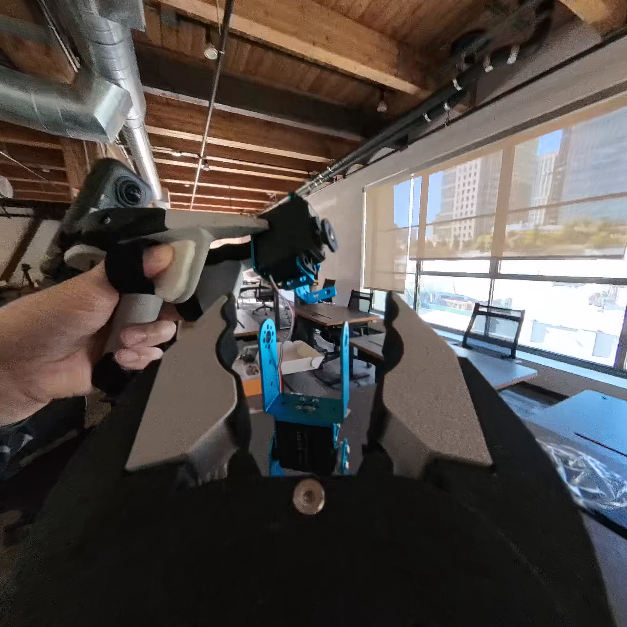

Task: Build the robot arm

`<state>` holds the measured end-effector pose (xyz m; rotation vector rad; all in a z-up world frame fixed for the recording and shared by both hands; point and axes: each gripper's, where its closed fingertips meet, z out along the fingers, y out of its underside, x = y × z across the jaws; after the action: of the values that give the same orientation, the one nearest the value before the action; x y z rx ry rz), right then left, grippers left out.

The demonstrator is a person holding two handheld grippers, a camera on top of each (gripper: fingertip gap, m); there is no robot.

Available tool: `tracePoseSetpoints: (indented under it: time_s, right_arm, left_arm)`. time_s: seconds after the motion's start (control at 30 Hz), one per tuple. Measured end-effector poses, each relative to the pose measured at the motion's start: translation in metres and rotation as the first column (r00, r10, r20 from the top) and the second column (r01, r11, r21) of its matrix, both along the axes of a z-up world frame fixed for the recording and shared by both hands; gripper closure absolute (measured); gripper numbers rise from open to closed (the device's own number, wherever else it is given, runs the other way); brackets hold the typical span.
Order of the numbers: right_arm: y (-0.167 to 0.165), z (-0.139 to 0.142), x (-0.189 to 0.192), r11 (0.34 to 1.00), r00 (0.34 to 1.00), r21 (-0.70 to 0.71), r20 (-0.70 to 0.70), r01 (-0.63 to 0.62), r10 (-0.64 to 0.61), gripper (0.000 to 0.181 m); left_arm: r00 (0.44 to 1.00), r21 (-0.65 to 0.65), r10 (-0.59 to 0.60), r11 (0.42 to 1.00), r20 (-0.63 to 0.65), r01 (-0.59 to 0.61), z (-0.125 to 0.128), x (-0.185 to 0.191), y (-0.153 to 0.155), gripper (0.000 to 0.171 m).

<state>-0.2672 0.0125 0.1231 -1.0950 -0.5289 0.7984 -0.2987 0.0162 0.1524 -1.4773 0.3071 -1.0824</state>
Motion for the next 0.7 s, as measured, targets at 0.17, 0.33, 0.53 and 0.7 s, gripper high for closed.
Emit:
tracePoseSetpoints:
  time_s: [0.17,0.33,0.53,0.7]
  right_arm:
    - [0.002,0.021,0.021,0.993,0.999,0.114,0.043,-0.036,0.032,0.105]
    - [0.026,0.027,0.032,0.992,0.986,0.081,0.142,-0.096,0.084,0.119]
    - [0.017,0.007,0.02,0.963,0.928,0.092,0.307,-0.252,0.213,0.119]
    - [0.011,-0.001,0.012,0.94,0.901,0.117,0.344,-0.321,0.265,0.124]
  left_arm:
    - [1.0,-0.008,-0.014,1.0,-0.015,0.014,-0.007,0.01,-0.002,0.148]
    - [0.993,0.012,0.013,1.0,-0.121,-0.012,-0.019,0.021,0.001,0.148]
    - [0.981,0.043,0.064,0.997,-0.181,-0.058,-0.033,0.017,0.006,0.148]
    - [0.983,0.046,0.069,0.997,-0.17,-0.062,-0.035,0.015,0.009,0.148]
